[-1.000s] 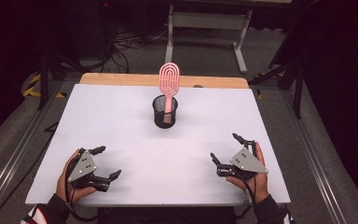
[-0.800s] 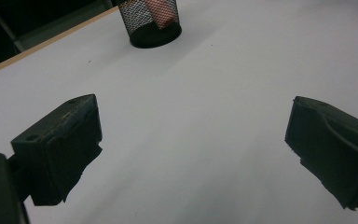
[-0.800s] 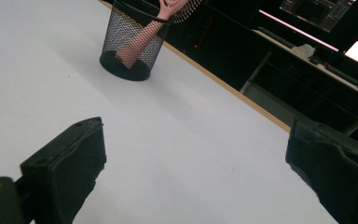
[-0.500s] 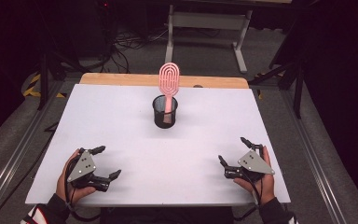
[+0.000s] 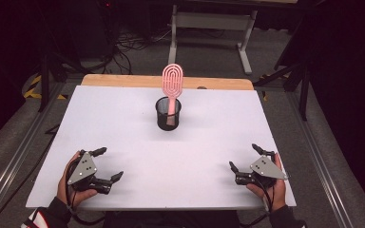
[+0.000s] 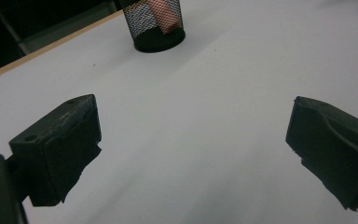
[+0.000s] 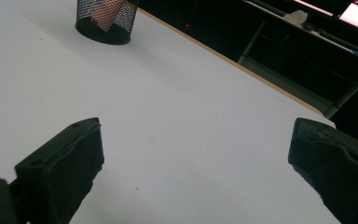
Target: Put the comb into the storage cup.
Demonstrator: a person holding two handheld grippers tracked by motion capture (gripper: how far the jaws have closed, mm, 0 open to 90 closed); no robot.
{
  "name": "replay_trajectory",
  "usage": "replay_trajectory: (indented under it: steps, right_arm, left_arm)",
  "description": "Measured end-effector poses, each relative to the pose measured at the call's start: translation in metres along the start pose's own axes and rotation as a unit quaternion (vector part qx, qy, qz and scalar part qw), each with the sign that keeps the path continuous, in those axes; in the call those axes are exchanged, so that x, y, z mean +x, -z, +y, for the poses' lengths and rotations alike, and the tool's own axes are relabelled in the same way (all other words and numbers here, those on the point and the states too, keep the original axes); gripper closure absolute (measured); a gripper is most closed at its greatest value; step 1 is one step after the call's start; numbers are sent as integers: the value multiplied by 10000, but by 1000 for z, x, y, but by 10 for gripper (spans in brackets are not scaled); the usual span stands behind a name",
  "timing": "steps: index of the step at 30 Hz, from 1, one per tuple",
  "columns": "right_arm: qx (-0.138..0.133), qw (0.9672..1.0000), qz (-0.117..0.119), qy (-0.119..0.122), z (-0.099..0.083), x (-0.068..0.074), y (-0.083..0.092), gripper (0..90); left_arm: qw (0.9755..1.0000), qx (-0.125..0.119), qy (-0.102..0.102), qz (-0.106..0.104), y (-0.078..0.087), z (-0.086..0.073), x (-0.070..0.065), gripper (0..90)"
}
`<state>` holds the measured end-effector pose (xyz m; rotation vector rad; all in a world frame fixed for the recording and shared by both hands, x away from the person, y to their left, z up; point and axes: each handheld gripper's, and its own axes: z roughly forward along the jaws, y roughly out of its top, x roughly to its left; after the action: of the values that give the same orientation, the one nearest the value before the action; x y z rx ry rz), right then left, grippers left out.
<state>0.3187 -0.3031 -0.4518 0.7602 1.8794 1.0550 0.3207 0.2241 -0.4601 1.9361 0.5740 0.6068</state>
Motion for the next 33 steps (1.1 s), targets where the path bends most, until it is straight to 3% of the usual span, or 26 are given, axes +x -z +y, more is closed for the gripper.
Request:
replay_trajectory:
  steps: [8,33]
  right_arm:
    - [21,9999,123,66,1,5,-4,36]
    - [-29,9998,175,104,4,11,-4,36]
  left_arm:
    - [10000,18,-14,32,1,0,-1,36]
    - [10000,7,-39,12,0,0,-2,37]
